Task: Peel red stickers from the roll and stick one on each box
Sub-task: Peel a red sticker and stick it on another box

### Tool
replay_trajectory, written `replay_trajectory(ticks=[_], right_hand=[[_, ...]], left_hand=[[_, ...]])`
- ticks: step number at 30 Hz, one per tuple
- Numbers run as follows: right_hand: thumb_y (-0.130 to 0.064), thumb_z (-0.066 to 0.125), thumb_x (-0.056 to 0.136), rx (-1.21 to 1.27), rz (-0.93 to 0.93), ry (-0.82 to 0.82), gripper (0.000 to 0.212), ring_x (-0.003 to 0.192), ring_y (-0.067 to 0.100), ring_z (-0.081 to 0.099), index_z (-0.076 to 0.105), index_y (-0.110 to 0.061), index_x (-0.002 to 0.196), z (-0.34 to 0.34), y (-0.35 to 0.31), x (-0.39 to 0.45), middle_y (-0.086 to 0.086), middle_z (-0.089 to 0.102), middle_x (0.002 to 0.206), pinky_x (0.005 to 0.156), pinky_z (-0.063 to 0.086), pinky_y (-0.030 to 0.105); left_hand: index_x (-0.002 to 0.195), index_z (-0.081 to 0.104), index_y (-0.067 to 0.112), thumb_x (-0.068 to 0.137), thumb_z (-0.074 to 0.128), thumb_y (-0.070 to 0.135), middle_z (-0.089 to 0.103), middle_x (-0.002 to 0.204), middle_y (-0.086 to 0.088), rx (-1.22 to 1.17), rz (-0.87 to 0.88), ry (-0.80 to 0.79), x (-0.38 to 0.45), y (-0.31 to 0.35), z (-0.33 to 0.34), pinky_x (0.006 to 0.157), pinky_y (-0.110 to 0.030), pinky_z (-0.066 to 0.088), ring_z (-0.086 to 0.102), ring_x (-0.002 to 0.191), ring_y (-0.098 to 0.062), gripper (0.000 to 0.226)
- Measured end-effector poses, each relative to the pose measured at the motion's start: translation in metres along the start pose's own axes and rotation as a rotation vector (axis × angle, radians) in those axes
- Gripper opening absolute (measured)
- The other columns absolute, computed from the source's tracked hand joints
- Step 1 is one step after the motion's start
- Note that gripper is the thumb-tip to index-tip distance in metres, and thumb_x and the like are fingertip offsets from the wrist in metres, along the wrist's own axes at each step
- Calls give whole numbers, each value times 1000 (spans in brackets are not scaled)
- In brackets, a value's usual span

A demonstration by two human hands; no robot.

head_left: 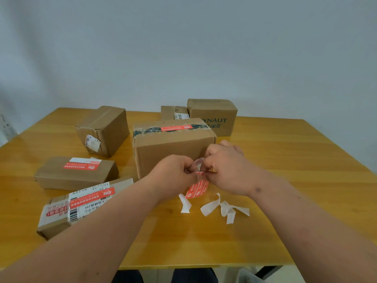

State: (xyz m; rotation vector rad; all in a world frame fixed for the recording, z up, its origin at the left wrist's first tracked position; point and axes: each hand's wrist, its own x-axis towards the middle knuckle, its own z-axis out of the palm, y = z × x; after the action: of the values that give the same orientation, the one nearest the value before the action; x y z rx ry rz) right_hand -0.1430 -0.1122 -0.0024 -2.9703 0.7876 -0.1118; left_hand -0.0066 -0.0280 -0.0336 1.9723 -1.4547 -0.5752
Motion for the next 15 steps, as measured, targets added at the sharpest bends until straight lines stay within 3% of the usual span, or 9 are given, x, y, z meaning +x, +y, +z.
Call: replay_trajectory(ticks=[4, 10, 15], right_hand=[[-39, 57, 90, -11, -14, 6, 16, 102, 16, 32, 69, -31, 98, 2, 1, 1, -10, 46, 98, 98, 27, 37], [-34, 60, 87, 19, -30, 18, 11, 97, 12, 27, 70, -30, 87, 3, 0, 3, -11, 46, 94, 96, 27, 36], [-29, 62, 85, 33, -39, 23, 12, 101, 14, 34, 62, -33, 74, 2, -1, 5, -15, 43, 89, 94, 27, 36]], left_hand=[[83, 71, 13, 91, 64, 28, 61, 65, 4, -19, -8, 3, -1, -1, -1, 44, -11, 35, 46, 53, -5, 18], [80, 71, 12, 91, 62, 24, 61, 64, 3, 18, 18, 32, -3, 1, -2, 56, -24, 45, 51, 58, -9, 18], [78, 71, 12, 90, 61, 22, 58, 61, 6, 48, 45, 67, -1, 2, -2, 53, -20, 44, 50, 56, -7, 18]])
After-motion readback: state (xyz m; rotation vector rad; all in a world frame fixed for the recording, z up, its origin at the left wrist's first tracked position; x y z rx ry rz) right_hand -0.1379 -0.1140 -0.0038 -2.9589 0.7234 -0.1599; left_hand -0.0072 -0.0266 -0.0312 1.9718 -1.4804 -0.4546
